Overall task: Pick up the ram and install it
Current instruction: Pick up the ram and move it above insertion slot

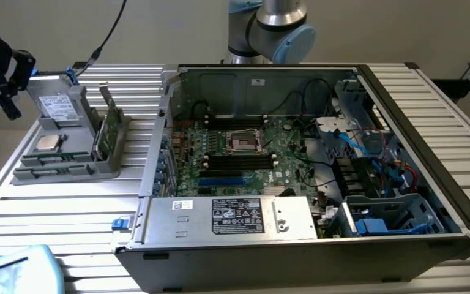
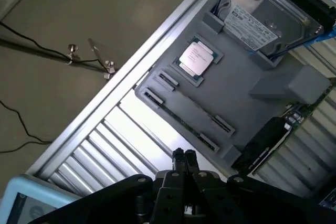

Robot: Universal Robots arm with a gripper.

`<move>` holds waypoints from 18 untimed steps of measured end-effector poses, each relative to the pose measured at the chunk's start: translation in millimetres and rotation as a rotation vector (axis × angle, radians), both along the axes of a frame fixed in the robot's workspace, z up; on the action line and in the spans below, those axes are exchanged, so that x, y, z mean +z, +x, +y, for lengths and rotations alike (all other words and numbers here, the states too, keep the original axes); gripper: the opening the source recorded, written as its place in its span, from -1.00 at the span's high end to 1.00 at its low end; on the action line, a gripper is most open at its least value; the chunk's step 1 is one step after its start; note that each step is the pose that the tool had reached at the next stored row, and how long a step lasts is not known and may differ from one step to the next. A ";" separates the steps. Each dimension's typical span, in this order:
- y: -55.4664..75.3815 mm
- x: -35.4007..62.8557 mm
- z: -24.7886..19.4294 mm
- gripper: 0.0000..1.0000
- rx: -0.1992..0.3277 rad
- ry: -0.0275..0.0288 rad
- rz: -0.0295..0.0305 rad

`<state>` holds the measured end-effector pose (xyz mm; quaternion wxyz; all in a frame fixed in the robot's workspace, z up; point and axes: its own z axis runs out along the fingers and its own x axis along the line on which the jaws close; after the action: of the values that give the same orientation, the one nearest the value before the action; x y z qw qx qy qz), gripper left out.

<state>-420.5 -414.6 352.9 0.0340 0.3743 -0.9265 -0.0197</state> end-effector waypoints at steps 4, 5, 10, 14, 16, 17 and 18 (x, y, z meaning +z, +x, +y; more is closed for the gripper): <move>-0.1 -2.1 0.0 0.79 0.073 0.0174 0.0000; 0.0 -2.7 0.0 0.79 0.091 0.0228 -0.0002; 0.0 -5.7 0.1 0.79 0.182 0.0405 0.0001; 0.1 -7.7 -0.1 0.79 0.255 0.0413 0.0006; 0.0 -8.5 0.0 0.79 0.291 0.0412 0.0007; 0.0 -9.0 0.0 0.79 0.309 0.0411 0.0007; 0.0 -9.4 0.0 0.79 0.328 0.0411 0.0007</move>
<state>-420.4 -414.6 343.4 0.0295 0.5212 -0.8523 -0.0330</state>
